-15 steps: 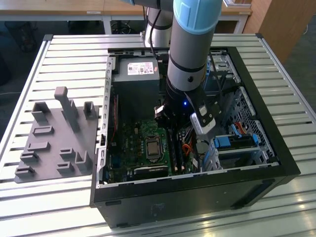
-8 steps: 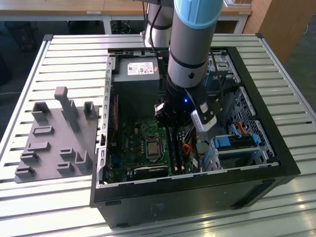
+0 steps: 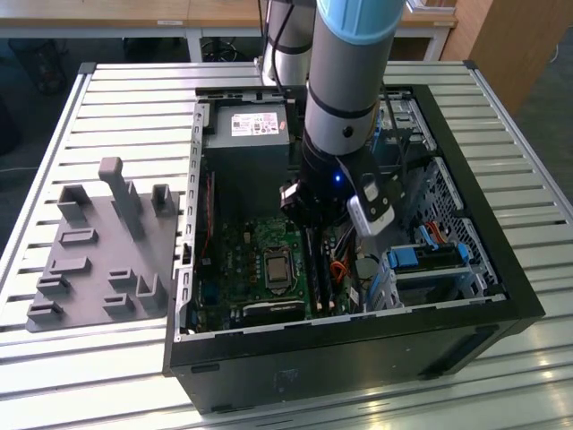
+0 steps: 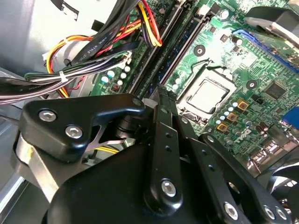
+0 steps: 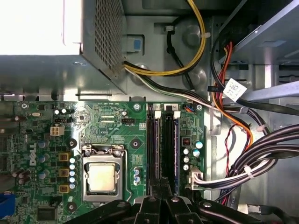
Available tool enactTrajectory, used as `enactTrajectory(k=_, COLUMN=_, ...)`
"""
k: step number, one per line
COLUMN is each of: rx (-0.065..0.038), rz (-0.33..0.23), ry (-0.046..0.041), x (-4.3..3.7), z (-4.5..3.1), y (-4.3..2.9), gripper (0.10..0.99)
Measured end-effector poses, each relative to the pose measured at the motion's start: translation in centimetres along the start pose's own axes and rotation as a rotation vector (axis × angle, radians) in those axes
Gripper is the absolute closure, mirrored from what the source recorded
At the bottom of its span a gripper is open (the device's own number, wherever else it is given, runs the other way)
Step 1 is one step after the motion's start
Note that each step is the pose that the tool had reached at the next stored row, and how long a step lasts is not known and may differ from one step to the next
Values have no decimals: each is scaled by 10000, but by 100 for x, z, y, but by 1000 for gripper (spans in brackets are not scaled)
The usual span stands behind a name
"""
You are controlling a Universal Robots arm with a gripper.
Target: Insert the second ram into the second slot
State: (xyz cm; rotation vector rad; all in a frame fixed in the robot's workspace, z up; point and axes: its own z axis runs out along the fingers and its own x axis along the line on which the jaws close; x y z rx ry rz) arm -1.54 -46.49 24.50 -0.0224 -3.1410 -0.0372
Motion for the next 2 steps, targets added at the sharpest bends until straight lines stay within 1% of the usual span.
enactTrajectory(k=2, rx=0, rz=-1, ry=0, x=0, z=-10, y=0, gripper=980)
